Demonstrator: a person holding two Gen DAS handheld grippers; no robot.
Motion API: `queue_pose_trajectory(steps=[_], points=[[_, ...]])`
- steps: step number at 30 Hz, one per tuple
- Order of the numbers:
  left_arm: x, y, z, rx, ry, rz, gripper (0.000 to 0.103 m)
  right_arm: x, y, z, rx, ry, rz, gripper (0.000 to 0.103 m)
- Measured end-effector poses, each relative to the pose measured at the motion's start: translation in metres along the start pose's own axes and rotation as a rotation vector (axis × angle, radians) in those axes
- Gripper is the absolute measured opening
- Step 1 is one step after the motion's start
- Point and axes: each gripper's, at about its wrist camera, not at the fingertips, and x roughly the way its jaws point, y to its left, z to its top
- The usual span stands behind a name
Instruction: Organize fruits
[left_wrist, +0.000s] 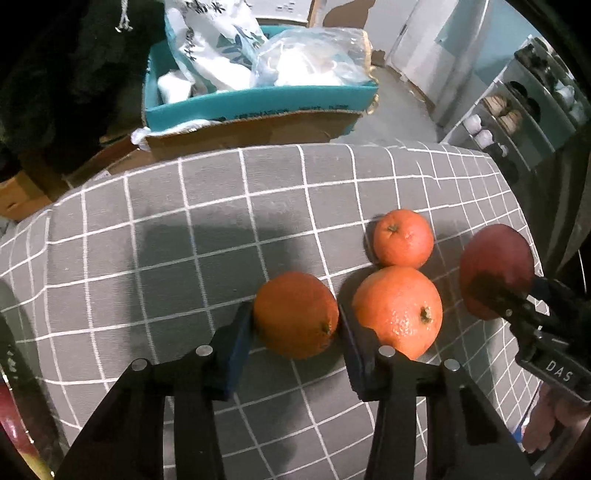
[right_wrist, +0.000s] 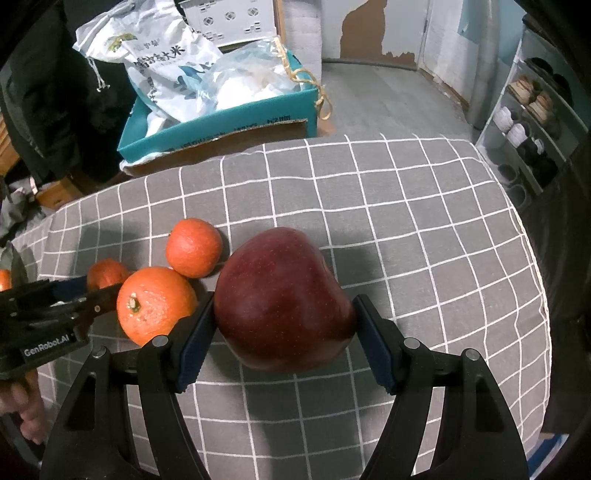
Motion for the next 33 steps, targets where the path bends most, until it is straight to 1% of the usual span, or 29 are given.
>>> queue_pose_trajectory(steps=[8, 13, 18, 25, 33], points=[[-0.033, 0.001, 0.000, 0.014, -0.078, 0.040, 0.046, -0.020, 0.007, 0.002, -0.024, -0.043, -0.013, 0.073], [-0.056, 0.003, -0.002, 0.000, -0.120, 0.048, 0.046, -0.037, 0.010, 0.001, -0.035, -0.074, -0.017, 0.073], [-0.077, 0.001, -0.006, 0.007, -0.159, 0.061, 0.046, -0.057, 0.016, 0.002, -0.053, -0.112, -0.024, 0.073], [-0.110, 0.000, -0.013, 0.007, -0.213, 0.061, 0.046, -0.079, 0.024, 0.003, -0.064, -0.154, -0.015, 0.073], [-0.141, 0.000, -0.020, 0.020, -0.273, 0.084, 0.046, -0.105, 0.032, 0.003, -0.077, -0.203, -0.013, 0.073]])
